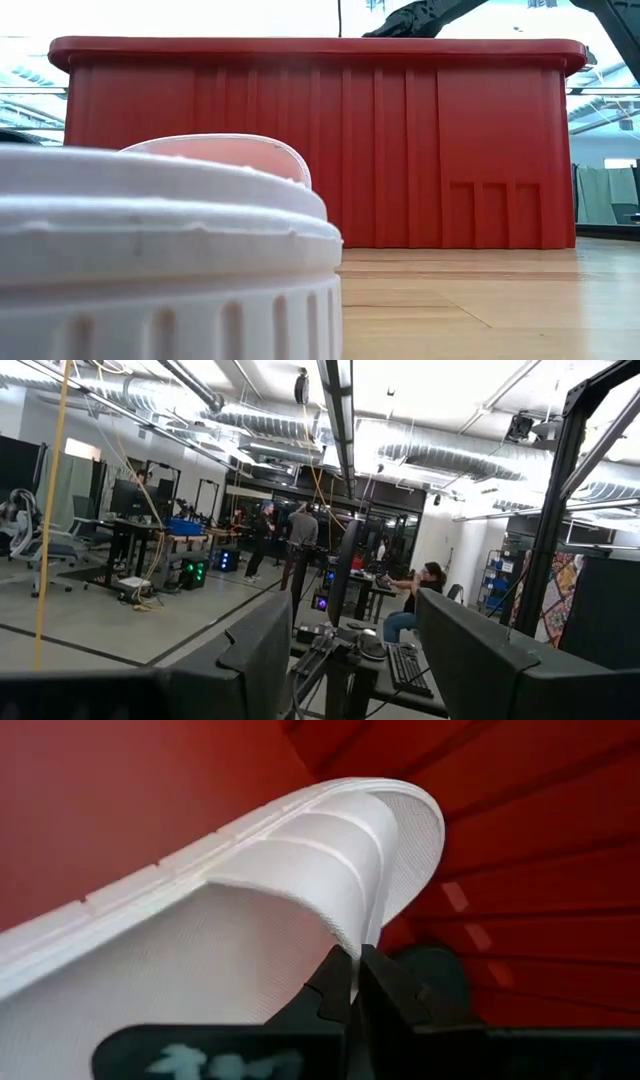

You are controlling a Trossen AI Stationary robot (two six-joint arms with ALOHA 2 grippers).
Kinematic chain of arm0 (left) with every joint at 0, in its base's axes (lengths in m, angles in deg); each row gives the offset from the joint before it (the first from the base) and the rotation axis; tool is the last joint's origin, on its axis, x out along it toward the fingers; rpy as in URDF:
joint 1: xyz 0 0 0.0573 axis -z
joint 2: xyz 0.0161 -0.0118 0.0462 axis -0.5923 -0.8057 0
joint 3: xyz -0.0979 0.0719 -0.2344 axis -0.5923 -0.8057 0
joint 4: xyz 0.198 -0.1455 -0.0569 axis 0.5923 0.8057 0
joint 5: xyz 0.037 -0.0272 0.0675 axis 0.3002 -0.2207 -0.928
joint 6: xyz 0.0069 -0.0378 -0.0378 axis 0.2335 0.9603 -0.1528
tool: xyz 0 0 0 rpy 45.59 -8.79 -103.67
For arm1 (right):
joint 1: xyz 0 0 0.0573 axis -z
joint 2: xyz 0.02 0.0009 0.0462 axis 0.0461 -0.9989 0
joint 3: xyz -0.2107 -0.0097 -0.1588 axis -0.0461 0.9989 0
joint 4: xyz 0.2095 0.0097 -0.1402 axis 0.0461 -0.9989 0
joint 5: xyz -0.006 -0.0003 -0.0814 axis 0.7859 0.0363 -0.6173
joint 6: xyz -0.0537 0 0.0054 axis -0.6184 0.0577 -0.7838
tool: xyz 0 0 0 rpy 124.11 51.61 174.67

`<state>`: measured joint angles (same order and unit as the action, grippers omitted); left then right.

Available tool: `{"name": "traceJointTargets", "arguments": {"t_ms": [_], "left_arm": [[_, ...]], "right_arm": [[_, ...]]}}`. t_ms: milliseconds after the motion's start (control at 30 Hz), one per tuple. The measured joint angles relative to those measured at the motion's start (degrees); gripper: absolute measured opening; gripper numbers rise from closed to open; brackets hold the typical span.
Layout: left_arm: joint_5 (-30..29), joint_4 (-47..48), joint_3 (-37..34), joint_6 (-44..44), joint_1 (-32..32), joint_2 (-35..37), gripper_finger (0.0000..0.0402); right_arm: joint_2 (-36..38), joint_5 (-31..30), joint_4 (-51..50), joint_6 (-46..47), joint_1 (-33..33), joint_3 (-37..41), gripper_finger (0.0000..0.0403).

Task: Pick and place slides into bin
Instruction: Put the pink slide into the red container

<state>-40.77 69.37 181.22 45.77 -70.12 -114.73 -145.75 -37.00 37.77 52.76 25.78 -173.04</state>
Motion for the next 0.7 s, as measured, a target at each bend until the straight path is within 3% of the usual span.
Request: {"name": "traceJointTargets", "arguments": {"t_ms": [100, 200, 700], "left_arm": [[-0.02, -0.84, 0.00, -0.18, 0.00, 0.00, 0.0214], [-0.02, -2.13, 0.00, -0.13, 0.00, 0.00, 0.0214], [0.28, -2.76, 0.00, -0.61, 0.02, 0.02, 0.0214]], "right_arm": [[-0.52, 0.78, 0.13, -0.66, 0.04, 0.00, 0.0008], [-0.63, 5.27, -0.02, -1.50, 0.24, 0.00, 0.0014], [-0.46, 4.85, -5.06, -0.93, -0.44, 3.02, 0.0018]]}}
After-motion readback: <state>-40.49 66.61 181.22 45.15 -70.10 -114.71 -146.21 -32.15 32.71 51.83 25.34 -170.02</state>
